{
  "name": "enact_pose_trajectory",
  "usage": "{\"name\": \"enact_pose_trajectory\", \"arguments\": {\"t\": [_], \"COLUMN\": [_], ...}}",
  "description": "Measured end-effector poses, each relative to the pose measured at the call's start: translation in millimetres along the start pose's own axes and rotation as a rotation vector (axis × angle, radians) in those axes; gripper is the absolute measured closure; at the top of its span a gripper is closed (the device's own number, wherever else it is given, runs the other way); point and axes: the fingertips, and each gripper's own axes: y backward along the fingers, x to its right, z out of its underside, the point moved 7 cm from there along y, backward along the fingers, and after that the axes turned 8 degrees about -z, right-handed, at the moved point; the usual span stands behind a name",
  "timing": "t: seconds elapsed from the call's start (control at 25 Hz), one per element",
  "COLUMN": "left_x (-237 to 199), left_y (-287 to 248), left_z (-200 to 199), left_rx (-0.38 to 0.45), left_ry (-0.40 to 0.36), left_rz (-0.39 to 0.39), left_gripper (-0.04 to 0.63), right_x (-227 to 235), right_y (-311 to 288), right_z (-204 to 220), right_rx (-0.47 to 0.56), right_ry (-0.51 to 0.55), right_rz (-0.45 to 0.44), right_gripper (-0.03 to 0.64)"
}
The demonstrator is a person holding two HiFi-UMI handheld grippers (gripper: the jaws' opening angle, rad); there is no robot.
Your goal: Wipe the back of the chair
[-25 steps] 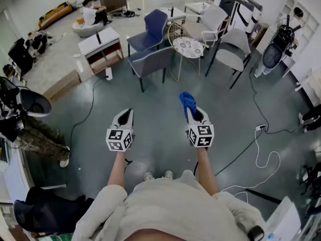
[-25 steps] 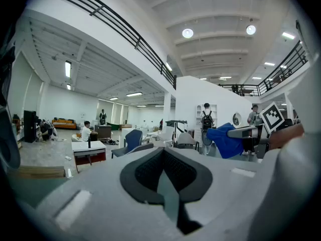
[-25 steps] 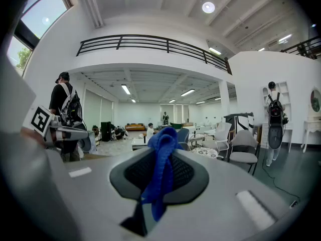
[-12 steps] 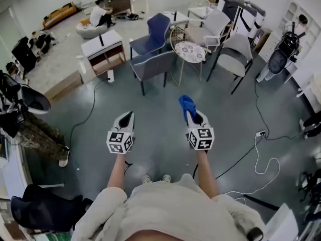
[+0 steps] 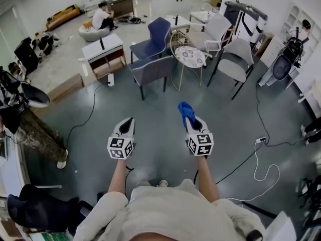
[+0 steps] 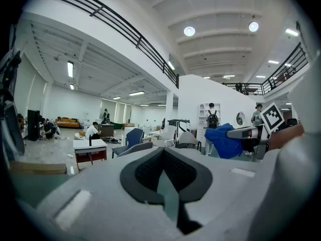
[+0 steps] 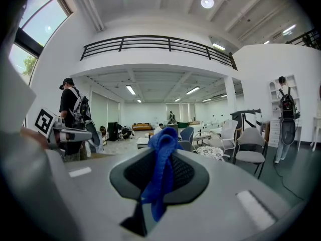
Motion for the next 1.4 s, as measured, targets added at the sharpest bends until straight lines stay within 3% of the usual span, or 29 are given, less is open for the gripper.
{"name": "enact_pose_trajectory", "arguments": {"t": [0.44,0.72,1.08,1.4], "left_x": [15,4,-36,-84], "left_y": [-30,-70,-169,-271], "left_z": [-1,3,-3,-33], "left_rx": [-0.005,-0.012,-0.021,-0.020], "left_ry": [0.001,0.009,0.028,0.026], "left_rz": [0.008,0.020,0.061,0.113], "left_gripper": [0.592,0.592,0.592,0.592], "right_x": [25,45,80,112], "right_y": [-8,-39,-127,-222], "right_z": [2,6,-8,-43], "right_rx": [-0.001,-0.013,-0.039,-0.040], "right_ry": [-0.006,-0.012,-0.001,0.006], "right_rz": [-0.007,0.004,0.027,0.053], "right_gripper": [0.561,0.561,0.561,0.561]}}
